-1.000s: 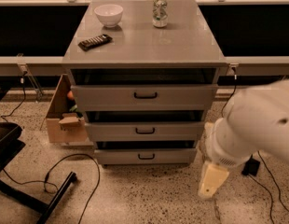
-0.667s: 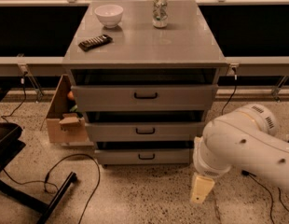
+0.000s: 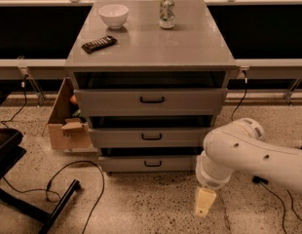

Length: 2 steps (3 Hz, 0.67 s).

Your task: Open bottom drawer

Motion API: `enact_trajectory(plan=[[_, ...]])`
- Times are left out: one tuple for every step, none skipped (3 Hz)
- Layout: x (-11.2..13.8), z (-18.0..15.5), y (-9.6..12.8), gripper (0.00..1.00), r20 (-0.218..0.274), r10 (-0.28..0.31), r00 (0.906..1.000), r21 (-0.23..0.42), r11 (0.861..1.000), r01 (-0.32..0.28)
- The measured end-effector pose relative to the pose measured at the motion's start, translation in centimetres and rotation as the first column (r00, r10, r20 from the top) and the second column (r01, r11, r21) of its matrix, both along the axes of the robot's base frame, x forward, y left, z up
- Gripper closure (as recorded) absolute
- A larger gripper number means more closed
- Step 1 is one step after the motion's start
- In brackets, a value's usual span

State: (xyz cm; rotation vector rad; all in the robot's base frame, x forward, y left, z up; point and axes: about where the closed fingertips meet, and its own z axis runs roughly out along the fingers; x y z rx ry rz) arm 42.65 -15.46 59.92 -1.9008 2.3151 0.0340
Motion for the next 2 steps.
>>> enact_trajectory(plan=[[0.0,0.4,0.0,0.00,0.008,0.000,1.0000,-0.003,1.000,0.000],[2.0,-4.0,1.1,0.00,0.021,0.014,0.9997,0.012,1.000,-0.014]])
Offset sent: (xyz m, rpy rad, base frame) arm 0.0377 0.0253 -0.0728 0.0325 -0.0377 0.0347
